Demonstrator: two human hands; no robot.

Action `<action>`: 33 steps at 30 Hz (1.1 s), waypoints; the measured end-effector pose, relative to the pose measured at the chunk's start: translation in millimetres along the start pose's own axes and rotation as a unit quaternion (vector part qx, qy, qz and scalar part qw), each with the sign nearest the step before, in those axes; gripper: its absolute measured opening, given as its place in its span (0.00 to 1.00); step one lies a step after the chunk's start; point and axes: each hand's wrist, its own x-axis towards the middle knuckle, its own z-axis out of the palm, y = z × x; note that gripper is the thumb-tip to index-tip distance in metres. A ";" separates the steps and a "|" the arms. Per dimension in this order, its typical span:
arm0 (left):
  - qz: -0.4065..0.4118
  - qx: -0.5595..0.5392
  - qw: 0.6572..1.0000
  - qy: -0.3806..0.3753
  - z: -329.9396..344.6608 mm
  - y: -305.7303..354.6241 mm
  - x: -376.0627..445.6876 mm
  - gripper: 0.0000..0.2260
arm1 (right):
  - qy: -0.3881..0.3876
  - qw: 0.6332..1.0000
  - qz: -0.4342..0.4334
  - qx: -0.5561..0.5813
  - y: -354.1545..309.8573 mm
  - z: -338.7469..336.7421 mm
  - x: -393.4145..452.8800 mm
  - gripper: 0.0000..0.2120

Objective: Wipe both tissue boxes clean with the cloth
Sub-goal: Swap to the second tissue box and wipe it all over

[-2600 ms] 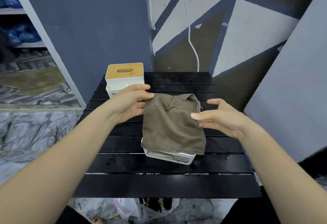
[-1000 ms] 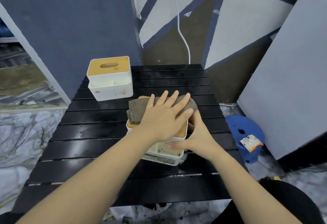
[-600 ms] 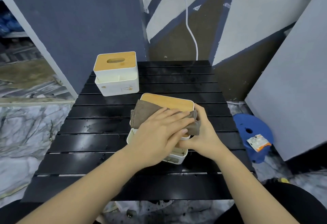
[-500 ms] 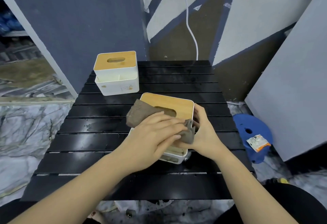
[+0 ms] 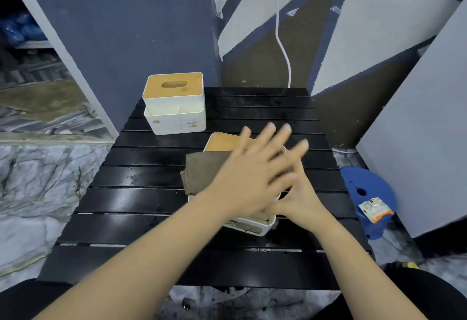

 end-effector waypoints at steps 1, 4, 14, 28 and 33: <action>0.012 0.014 0.999 -0.045 7.4 2.2 5.2 0.25 | -0.002 1.000 -0.002 0.001 -0.6 -0.7 0.4 0.55; -0.026 -0.034 0.996 -0.084 12.3 -7.5 14.0 0.23 | 0.006 1.000 0.005 0.003 -2.3 -2.7 1.2 0.56; -0.272 -0.041 0.961 -0.005 6.5 -38.9 18.6 0.23 | 0.027 0.999 0.028 0.005 1.1 -0.3 -1.6 0.58; -0.397 -0.192 0.887 0.141 6.1 -43.0 -71.5 0.20 | 0.018 0.996 0.083 -0.001 -12.5 2.7 -4.1 0.59; -0.373 -0.303 0.846 0.231 -46.0 -57.1 -64.8 0.23 | -0.023 0.991 0.122 -0.052 -50.7 -10.3 1.8 0.78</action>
